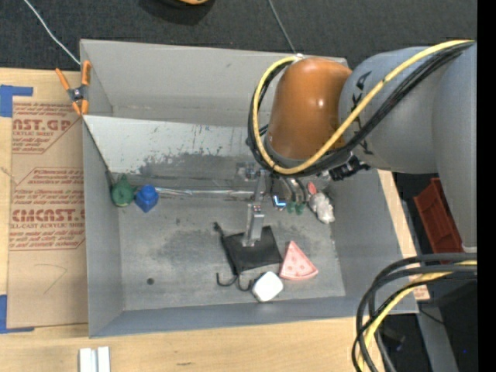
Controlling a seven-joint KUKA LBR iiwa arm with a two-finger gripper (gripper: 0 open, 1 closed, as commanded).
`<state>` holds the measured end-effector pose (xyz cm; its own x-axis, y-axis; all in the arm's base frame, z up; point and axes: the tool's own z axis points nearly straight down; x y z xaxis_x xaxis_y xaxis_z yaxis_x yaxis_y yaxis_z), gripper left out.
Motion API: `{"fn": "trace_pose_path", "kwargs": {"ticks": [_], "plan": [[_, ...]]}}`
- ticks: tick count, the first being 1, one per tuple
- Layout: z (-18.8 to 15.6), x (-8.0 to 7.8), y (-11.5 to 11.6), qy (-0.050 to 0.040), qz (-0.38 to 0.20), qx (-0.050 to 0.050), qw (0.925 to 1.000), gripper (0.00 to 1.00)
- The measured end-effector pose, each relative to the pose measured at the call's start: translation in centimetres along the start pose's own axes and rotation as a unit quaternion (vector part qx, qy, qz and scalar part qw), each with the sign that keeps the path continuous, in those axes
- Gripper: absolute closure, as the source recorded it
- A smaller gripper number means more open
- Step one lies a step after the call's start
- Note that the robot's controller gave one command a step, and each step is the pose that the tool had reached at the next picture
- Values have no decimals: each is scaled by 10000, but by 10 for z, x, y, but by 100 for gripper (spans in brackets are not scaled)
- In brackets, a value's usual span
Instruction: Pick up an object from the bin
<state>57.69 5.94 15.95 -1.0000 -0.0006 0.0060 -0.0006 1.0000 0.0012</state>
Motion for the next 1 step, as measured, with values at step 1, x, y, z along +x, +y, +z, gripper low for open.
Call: {"fn": "trace_pose_path", "kwargs": {"ticks": [1], "plan": [[-5,-2,0,-39,3,-2,10000,0]]}}
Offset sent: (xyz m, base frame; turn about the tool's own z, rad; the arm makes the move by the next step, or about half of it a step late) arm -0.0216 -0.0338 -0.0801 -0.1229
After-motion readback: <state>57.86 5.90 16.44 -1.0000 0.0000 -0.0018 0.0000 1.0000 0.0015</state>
